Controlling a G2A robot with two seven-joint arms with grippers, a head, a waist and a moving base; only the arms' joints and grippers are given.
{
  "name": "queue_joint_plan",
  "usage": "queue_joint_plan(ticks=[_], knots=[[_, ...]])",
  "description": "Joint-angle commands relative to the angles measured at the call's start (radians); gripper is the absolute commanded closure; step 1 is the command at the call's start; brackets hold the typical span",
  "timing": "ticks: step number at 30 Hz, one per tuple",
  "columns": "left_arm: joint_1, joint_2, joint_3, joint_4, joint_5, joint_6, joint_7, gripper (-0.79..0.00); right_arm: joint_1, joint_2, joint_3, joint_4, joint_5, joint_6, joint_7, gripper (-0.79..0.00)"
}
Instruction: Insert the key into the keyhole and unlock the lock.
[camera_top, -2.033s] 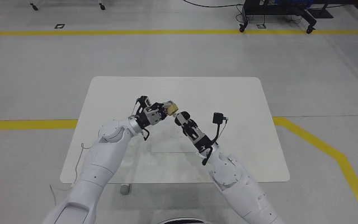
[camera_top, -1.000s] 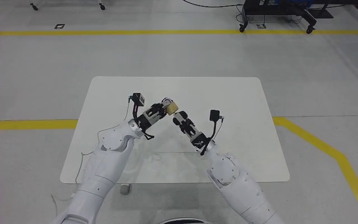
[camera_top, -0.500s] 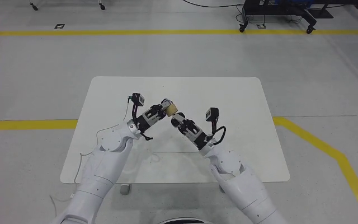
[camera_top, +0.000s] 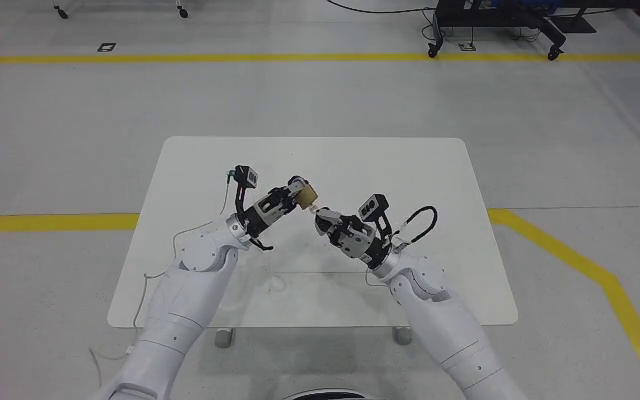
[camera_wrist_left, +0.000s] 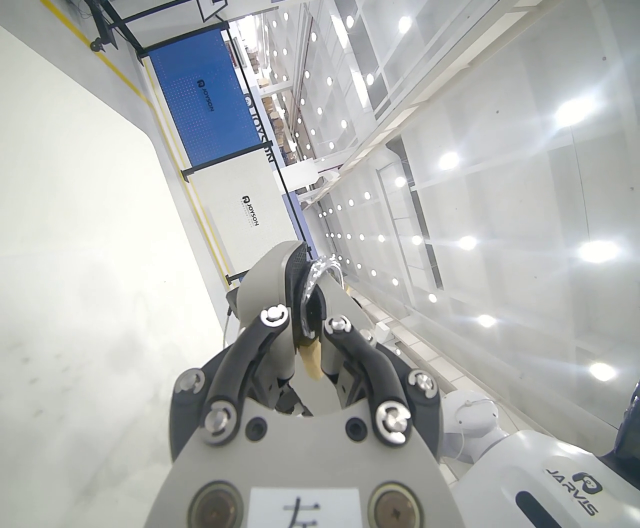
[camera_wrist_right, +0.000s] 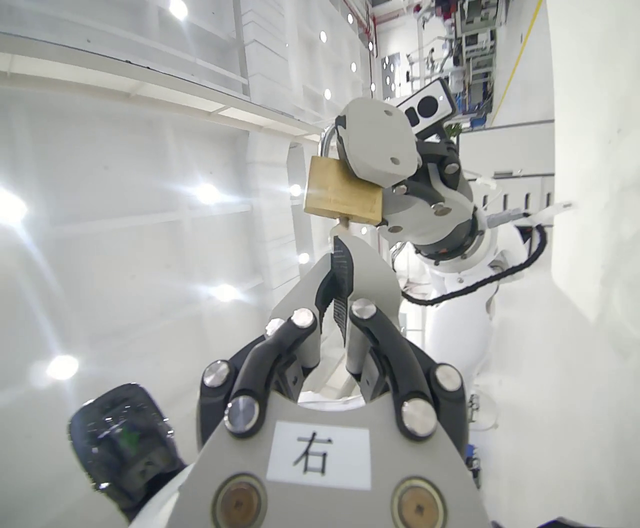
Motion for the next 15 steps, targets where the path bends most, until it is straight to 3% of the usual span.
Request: queue_joint_plan(ticks=[1,6,9,10,12,15], knots=[[0.002,0.0,0.001,-0.003,0.013,-0.015,0.006,0.0,0.016,0.0,0.003,0.026,0.041,0.033,0.041,0.0],[0.006,0.0,0.006,-0.01,0.02,-0.026,0.012,0.0,0.036,0.0,0.002,0.053,0.04,0.027,0.043,0.0],[0.007,-0.001,0.005,-0.011,0.012,-0.021,0.022,0.0,0.021,0.004,0.012,0.033,-0.046,-0.074,-0.002,-0.003],[0.007,-0.001,0.005,-0.011,0.011,-0.019,0.026,0.0,0.009,0.006,0.015,0.016,-0.092,-0.113,-0.028,-0.077],[0.007,-0.001,0.005,-0.011,0.01,-0.015,0.031,0.0,-0.019,0.009,0.016,-0.023,-0.193,-0.174,-0.092,-0.142],[0.006,-0.002,0.006,-0.012,0.012,-0.013,0.032,0.0,-0.053,0.012,0.009,-0.076,-0.293,-0.19,-0.177,-0.139]])
